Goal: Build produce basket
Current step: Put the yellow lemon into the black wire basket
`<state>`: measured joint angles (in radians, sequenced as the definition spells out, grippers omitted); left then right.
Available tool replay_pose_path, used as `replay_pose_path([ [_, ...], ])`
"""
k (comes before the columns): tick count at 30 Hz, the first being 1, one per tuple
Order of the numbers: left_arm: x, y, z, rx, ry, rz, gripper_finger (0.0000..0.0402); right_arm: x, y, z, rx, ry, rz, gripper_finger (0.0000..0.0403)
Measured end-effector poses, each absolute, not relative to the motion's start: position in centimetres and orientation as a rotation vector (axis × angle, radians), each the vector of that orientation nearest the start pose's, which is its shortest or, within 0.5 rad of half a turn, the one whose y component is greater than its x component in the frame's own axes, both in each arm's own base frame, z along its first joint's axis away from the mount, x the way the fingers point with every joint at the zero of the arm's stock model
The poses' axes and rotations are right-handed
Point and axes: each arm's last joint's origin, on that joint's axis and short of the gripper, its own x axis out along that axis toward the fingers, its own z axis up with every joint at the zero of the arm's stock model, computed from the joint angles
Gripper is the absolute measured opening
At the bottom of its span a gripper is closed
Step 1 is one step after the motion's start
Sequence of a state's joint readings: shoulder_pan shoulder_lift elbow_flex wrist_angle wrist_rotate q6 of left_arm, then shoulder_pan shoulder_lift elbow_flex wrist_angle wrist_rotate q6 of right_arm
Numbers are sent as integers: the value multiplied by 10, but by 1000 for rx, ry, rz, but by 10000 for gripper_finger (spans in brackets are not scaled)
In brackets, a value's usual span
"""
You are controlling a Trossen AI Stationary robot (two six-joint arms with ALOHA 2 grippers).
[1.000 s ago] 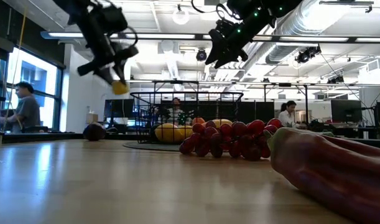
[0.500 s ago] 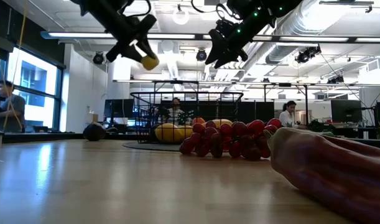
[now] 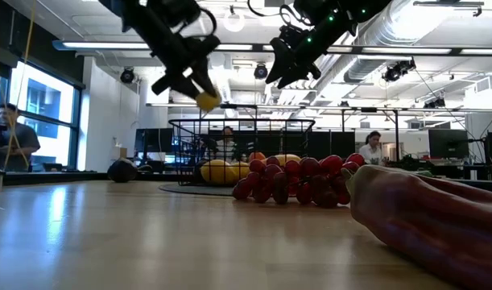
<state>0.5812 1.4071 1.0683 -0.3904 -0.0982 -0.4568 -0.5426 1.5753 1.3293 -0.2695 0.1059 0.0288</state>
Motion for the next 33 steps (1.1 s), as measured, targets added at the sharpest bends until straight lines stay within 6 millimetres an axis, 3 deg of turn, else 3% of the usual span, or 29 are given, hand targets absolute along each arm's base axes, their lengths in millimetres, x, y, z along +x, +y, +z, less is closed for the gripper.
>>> replay_pose_path([
  [9,272,170,242,-602,662,797,128,304,-187,318,139,507,-641,240],
  [21,284,176,208,-596,774,845,133,304,-187,317,141,517,-640,240],
  [33,286,178,199,-637,786,860,186,302,-186,314,149,551,-639,240],
])
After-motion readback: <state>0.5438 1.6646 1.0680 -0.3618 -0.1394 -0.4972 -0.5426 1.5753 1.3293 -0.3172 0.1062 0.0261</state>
